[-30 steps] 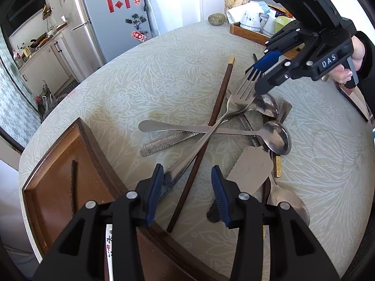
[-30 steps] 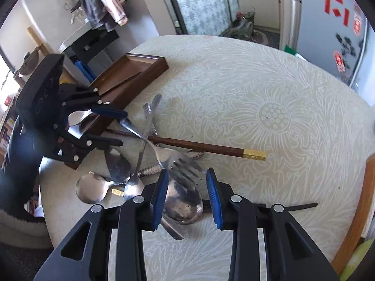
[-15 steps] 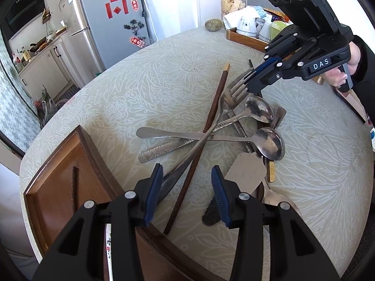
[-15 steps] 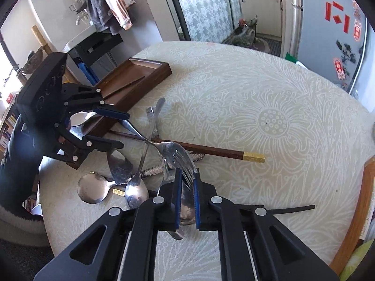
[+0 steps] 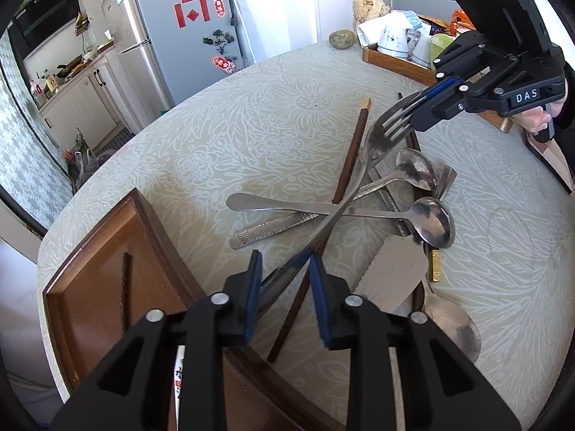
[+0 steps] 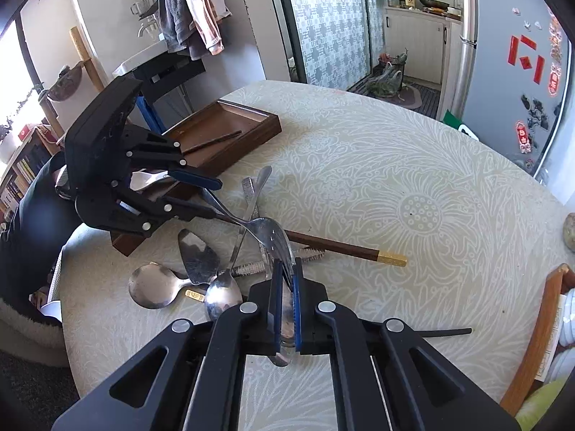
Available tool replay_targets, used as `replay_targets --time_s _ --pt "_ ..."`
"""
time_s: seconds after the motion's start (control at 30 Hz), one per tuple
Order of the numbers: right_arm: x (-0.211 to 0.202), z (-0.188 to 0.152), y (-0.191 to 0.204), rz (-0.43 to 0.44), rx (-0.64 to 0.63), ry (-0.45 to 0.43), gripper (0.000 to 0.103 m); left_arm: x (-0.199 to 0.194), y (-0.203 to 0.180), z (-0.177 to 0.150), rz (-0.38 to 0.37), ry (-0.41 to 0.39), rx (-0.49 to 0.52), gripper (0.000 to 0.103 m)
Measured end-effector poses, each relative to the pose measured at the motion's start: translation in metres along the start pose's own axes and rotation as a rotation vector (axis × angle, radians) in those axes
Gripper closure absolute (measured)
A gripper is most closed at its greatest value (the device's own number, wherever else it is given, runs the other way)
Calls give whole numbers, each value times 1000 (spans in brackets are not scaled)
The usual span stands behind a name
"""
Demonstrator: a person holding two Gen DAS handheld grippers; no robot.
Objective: Organize utensils
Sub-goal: 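Lift the silver fork into the tray with both tools and release it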
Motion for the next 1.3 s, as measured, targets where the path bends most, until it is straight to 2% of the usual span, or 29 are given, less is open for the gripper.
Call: replay_targets --time_s 0.2,0.33,0.37,0.43,0.5,0.57,0.6,0.63,0.67,0.73,0.97,1.1,1.3 --pt "-9 2 -1 -6 -7 -32 98 -4 -6 3 10 -14 34 80" --pt "-12 2 3 14 -16 -32 99 -5 -7 3 -15 -8 48 78" --pt "-12 1 3 14 -19 -28 99 -4 -8 4 -30 -11 56 76" --pt "-10 1 4 19 -20 -32 99 0 -12 4 -39 0 74 64" --pt "-12 2 6 25 -23 -43 100 3 -18 8 -43 3 96 59" --pt "-13 3 9 33 -26 -51 100 3 -23 11 -44 -4 109 58" --pt "-13 3 9 31 -29 -51 100 4 -24 13 -41 -4 108 62" --pt "-14 3 8 29 -29 -51 100 6 -22 14 -23 -3 101 77" --pt "-15 2 8 30 -26 -51 100 6 -17 16 0 -5 91 81" --pt "-17 3 8 25 -27 -57 100 4 -19 16 -25 -1 83 82" --pt "-31 13 15 9 -44 -87 100 -8 -21 20 -7 -26 91 84" --pt "-40 24 25 6 -66 -104 99 -23 -17 21 -26 -46 69 85" --pt "-43 58 56 26 -134 -135 99 -58 4 14 20 -65 26 85"
Point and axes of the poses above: each gripper's, at about its wrist camera, not at the fingertips, and x roughly the way its jaws point, y to its left, z to its top, the point moved 8 cm from there along x, roughly the way its jaws point, and after that the axes turned 3 degrees about z, right-handed, at the moved point
